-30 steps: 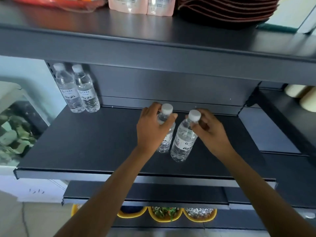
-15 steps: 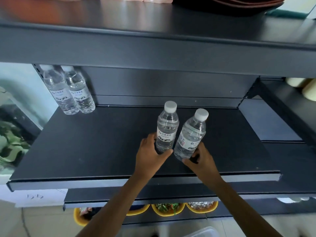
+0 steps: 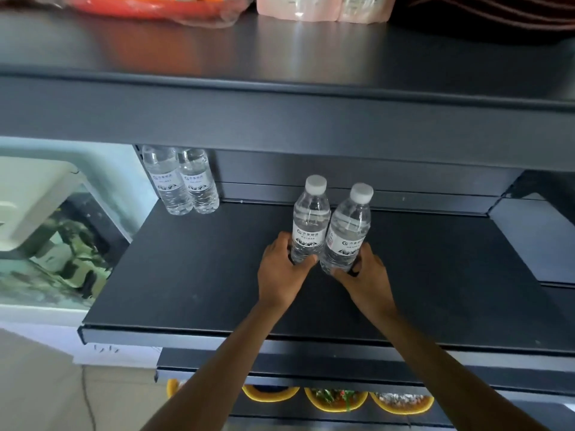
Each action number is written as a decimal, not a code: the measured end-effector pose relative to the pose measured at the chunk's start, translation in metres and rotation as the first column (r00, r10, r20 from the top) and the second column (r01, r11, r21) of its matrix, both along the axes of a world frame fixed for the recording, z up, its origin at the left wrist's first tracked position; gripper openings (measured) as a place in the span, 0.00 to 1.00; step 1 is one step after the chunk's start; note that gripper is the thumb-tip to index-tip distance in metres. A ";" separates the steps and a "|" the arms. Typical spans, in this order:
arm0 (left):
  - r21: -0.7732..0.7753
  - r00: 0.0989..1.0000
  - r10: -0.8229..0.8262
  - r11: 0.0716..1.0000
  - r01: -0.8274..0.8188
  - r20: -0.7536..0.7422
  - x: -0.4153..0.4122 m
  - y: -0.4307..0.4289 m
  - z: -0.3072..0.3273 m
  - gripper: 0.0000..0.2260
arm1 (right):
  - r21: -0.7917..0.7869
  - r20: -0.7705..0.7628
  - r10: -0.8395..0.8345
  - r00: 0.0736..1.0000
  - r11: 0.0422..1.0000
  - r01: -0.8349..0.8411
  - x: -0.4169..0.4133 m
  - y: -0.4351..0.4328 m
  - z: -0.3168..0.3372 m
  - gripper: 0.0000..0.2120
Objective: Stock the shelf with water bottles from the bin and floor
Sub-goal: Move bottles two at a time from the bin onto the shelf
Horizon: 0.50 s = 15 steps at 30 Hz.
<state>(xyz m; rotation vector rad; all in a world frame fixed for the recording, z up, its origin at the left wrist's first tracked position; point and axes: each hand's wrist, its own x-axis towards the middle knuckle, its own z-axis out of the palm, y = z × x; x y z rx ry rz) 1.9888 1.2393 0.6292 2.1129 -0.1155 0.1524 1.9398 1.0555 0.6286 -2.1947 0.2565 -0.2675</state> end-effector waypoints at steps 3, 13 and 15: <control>0.003 0.997 0.079 0.997 -0.079 -0.010 0.019 0.018 0.001 0.19 | 0.008 -0.026 0.024 0.999 1.000 -0.024 0.026 0.021 0.005 0.26; 0.054 0.949 0.314 0.948 -0.313 -0.016 0.082 0.066 0.009 0.19 | -0.125 -0.155 0.117 0.981 0.983 -0.137 0.106 0.090 0.028 0.34; 0.048 0.940 0.341 0.939 -0.340 -0.029 0.091 0.074 0.007 0.20 | -0.122 -0.162 0.143 0.976 0.979 -0.164 0.120 0.102 0.032 0.35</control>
